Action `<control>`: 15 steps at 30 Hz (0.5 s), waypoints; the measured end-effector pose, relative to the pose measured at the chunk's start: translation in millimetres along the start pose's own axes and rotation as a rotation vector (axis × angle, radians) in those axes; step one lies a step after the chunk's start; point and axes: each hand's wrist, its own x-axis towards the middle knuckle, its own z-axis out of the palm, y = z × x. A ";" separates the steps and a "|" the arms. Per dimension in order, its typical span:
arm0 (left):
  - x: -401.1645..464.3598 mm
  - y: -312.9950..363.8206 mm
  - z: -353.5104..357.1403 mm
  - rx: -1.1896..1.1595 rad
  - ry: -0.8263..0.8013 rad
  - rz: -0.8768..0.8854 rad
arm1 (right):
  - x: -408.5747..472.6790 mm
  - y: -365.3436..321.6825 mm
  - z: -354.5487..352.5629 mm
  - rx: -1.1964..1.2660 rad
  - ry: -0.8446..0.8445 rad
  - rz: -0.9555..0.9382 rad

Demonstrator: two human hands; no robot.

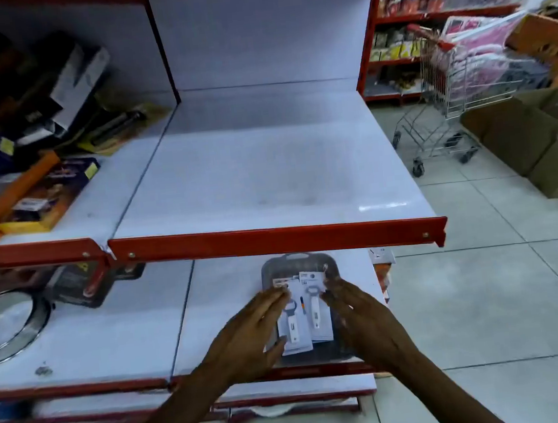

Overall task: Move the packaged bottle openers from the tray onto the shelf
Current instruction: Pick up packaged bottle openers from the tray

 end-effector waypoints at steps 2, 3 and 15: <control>22.0 -12.7 13.7 -0.059 -0.269 -0.106 | 16.9 6.8 18.1 0.112 -0.238 0.131; 36.7 -20.8 22.9 -0.020 -0.354 -0.119 | 27.9 14.4 29.6 0.080 -0.323 0.132; 120.0 -59.4 85.1 0.136 -0.604 -0.149 | 104.1 34.5 72.1 -0.321 -0.696 -0.023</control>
